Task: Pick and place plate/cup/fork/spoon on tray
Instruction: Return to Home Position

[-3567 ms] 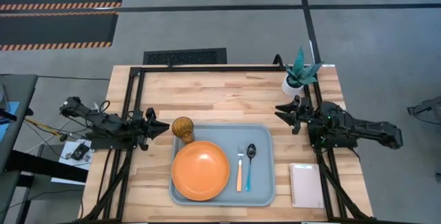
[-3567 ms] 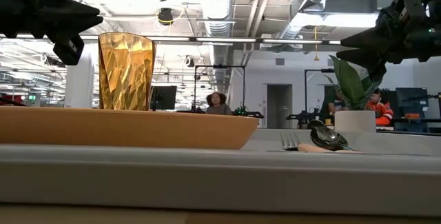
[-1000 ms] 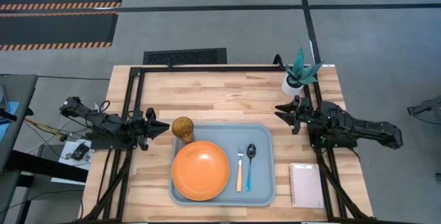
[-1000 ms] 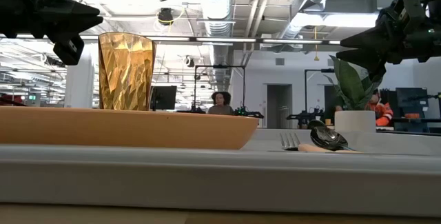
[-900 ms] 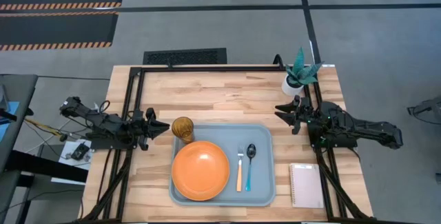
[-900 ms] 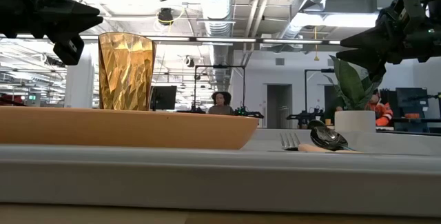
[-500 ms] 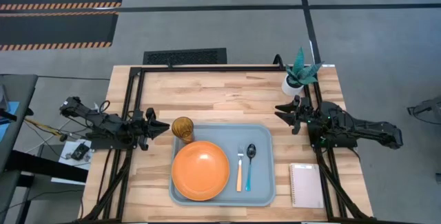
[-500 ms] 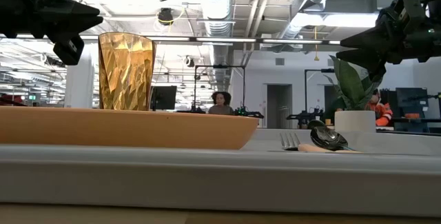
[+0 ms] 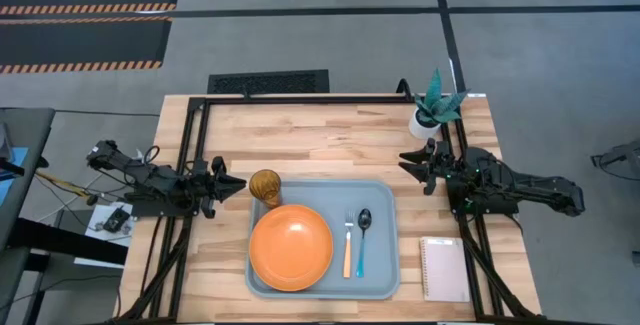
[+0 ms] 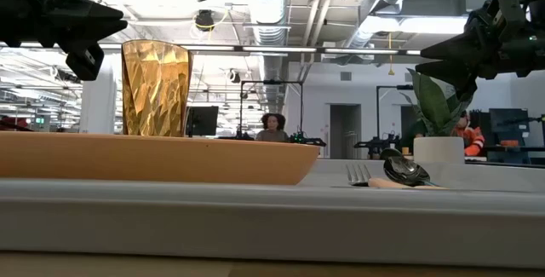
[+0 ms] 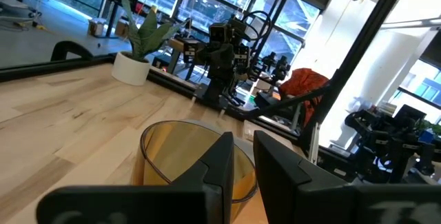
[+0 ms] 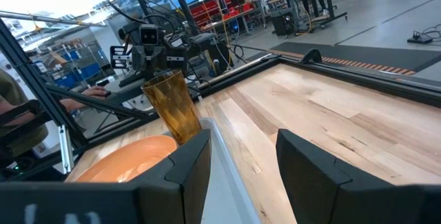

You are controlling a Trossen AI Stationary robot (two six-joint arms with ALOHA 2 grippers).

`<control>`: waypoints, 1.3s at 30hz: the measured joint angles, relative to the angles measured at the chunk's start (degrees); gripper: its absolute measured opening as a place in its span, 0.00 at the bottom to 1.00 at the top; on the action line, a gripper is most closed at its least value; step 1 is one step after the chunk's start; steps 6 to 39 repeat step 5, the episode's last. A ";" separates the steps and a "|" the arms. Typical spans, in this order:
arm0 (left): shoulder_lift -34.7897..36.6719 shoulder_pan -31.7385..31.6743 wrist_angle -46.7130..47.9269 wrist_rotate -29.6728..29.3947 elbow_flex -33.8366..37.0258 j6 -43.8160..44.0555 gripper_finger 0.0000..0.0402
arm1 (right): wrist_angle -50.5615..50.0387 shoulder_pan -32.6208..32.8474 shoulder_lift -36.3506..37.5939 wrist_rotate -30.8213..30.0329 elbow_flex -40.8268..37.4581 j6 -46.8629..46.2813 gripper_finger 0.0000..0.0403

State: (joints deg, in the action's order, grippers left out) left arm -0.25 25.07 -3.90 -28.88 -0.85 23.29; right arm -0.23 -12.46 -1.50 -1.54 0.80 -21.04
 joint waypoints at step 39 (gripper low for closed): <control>-0.01 0.01 -0.01 0.00 0.01 0.00 0.11 | 0.00 0.01 0.00 0.00 0.00 0.00 0.47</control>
